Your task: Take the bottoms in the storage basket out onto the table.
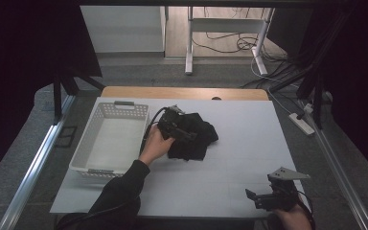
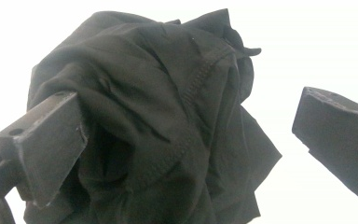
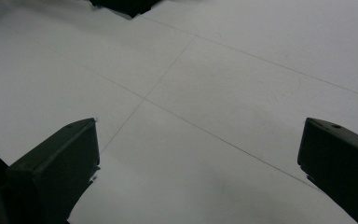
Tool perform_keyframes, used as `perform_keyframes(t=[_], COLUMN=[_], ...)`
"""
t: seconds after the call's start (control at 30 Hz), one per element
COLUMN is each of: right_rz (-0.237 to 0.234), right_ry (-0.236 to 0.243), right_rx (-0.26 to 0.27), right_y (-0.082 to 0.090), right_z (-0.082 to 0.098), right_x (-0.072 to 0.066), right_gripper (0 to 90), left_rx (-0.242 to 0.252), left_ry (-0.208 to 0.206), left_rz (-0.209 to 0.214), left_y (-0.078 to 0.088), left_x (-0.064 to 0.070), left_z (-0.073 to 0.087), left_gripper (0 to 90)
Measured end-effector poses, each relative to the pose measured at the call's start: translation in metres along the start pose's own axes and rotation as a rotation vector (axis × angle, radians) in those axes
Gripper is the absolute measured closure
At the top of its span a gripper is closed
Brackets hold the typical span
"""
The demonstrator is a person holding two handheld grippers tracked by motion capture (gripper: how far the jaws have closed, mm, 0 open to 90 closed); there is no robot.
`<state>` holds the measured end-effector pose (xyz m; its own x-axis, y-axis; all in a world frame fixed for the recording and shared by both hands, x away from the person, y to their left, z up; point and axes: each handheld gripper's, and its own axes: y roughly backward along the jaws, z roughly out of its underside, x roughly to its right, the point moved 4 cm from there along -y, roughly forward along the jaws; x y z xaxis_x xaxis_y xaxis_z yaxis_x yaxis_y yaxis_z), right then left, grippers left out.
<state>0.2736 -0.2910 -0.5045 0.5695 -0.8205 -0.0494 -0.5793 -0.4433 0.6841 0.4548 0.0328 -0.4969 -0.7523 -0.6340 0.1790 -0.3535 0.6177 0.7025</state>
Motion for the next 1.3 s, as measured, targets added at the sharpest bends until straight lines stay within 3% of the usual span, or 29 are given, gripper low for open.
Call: perform_keyframes(t=[0.5, 0.9, 1.3], right_rz=[0.001, 0.001, 0.002], right_ry=[0.002, 0.003, 0.003], right_rx=[-0.001, -0.003, -0.005], right_y=[0.000, 0.000, -0.001], right_z=[0.000, 0.000, 0.000], right_x=[0.000, -0.001, -0.001], right_gripper=[0.0, 0.0, 0.0], left_rx=[0.018, 0.035, 0.060], left_ry=[-0.007, -0.022, -0.001], left_rz=[0.013, 0.021, 0.021], left_y=[0.017, 0.034, 0.054], left_x=[0.014, 0.011, 0.004], left_z=[0.000, 0.004, 0.021], left_gripper=[0.0, 0.0, 0.0])
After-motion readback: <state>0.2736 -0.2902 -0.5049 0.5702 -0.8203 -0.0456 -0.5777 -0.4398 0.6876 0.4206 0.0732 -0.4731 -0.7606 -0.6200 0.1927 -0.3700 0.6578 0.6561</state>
